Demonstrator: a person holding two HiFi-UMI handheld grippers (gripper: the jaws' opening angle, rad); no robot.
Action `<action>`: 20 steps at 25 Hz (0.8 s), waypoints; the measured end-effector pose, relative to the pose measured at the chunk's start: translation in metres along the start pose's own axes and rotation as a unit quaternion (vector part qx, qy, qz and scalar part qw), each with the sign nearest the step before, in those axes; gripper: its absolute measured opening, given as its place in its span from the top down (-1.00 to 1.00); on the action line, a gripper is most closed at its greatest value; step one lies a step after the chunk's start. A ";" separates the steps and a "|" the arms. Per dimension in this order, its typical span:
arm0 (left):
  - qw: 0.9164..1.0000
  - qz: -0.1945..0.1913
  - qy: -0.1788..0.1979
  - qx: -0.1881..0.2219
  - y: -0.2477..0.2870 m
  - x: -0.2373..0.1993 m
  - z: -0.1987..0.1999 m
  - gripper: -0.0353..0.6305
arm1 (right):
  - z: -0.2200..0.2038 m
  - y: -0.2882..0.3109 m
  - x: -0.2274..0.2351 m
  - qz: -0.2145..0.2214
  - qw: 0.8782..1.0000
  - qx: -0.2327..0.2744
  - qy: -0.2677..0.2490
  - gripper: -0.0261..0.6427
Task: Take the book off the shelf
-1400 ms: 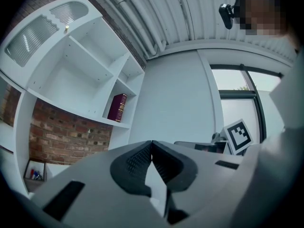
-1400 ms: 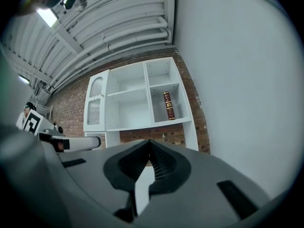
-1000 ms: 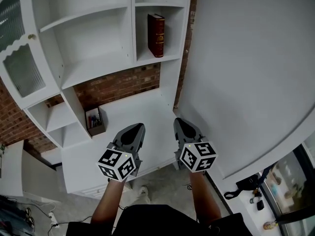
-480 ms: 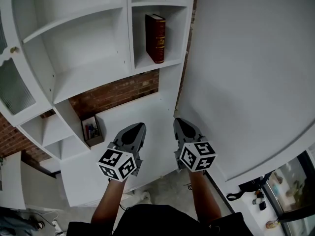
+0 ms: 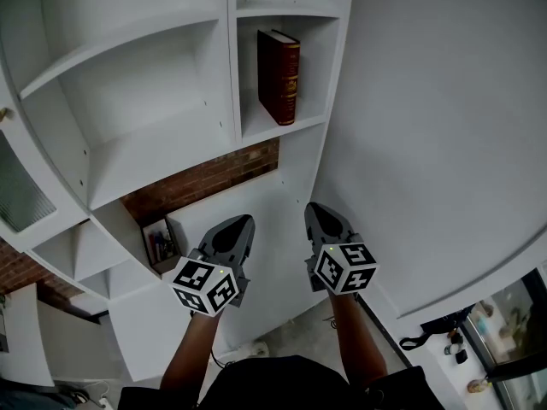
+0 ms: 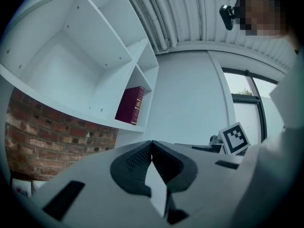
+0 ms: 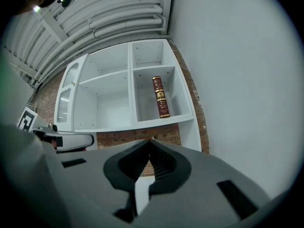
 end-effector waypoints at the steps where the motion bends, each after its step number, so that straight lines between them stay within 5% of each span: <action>1: 1.000 -0.002 -0.001 -0.001 0.002 -0.005 -0.001 0.85 | 0.000 0.006 -0.001 -0.002 1.000 0.000 -0.002 0.86; 20: 0.999 -0.040 -0.023 -0.008 0.037 -0.061 -0.015 0.85 | 0.006 0.068 0.001 -0.047 0.998 0.012 -0.040 0.86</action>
Point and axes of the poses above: the fingertips, and each gripper's own axes: y forward along the fingers, x to its right, z out of its top, the point moved 9 cm from there along -y, backward along the fingers, and after that the axes turned 7 degrees about y, right-handed, at the moved point
